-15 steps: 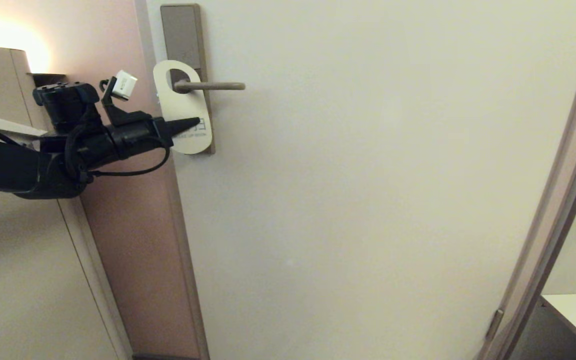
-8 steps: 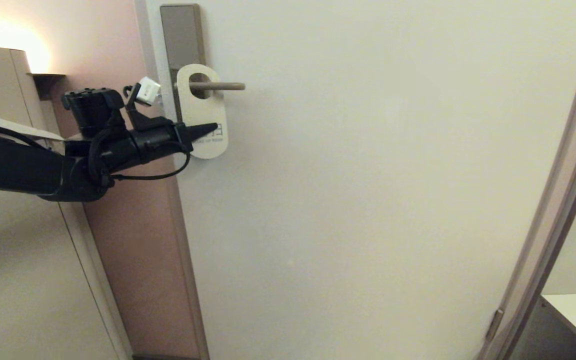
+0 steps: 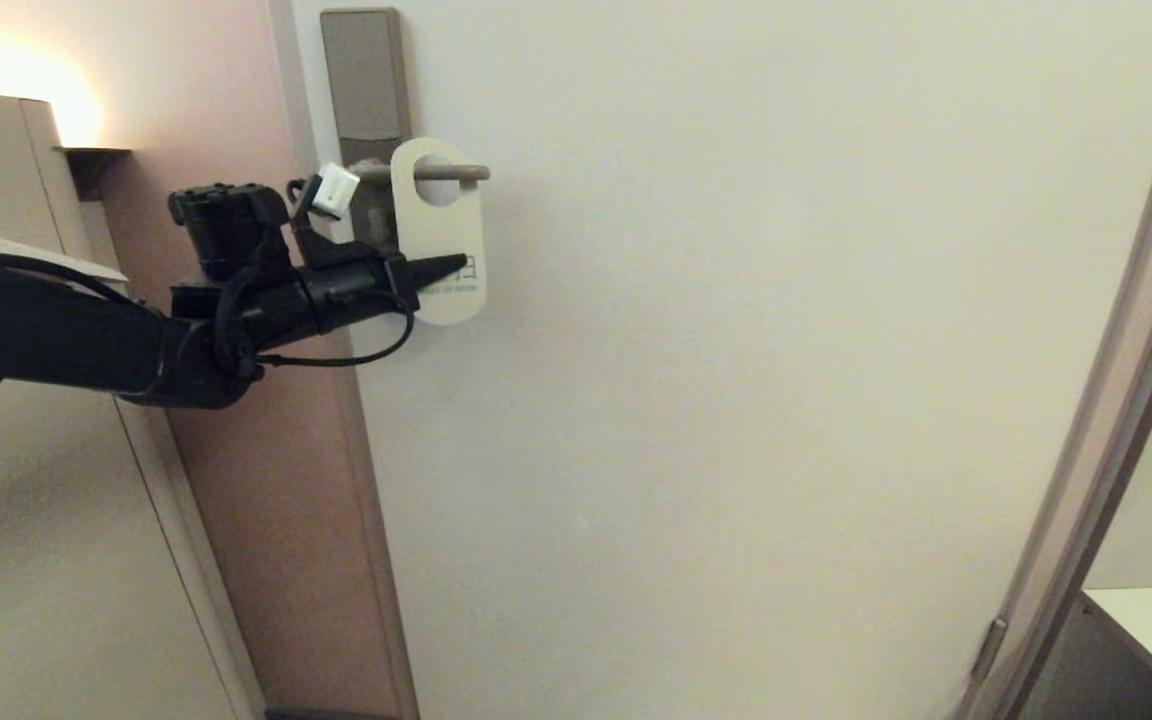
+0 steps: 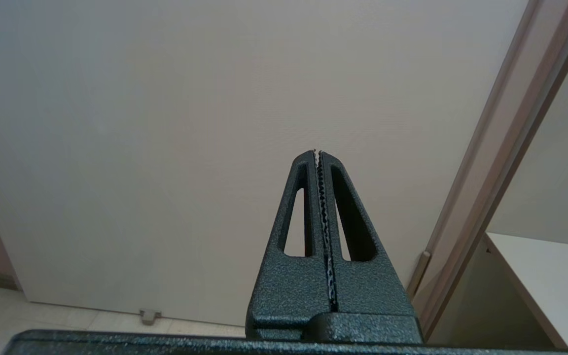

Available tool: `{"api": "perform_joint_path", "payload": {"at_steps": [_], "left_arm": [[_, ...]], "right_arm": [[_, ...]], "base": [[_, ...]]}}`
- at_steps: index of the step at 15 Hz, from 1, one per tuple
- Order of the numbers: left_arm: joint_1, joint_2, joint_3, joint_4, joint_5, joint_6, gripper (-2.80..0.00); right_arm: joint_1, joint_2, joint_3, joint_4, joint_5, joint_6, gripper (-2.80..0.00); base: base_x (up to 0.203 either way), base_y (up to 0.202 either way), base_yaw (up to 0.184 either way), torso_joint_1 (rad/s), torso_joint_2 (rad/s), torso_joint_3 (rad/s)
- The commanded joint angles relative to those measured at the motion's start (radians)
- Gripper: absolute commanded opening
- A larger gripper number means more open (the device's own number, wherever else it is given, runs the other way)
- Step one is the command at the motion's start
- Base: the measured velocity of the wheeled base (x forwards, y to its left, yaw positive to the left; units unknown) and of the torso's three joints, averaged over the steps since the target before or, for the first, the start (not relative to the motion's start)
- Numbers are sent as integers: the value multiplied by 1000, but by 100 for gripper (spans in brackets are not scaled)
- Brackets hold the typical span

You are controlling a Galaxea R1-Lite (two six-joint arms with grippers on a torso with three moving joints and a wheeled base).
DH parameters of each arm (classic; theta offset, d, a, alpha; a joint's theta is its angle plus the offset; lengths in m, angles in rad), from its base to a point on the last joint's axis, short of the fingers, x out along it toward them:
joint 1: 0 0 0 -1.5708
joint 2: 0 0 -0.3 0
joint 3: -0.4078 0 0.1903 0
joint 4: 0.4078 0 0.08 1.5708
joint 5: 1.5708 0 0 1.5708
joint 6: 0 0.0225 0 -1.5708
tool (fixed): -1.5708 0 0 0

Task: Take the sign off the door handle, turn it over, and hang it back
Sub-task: Take down the sign

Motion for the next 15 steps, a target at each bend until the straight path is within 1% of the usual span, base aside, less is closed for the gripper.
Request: {"api": "perform_joint_path", "payload": {"at_steps": [1,8,12,15], "left_arm": [[-6,19,-5,-4,-1,0,-280],[-22,69,-61,-4,-1,0,-280],[-38,69,-112,22,-1,-2,-280],[-53,64,-128,29,-3,-2,-280]], "right_arm": [[0,1,0,0,1,-1,-280],[0,1,0,0,1,-1,-280],[0,1,0,0,1,-1,-280],[1,1,0,0,1,-1,-280]], "base": [[0,0,0,0,0,0],[0,0,0,0,0,0],[0,0,0,0,0,0],[0,0,0,0,0,0]]}}
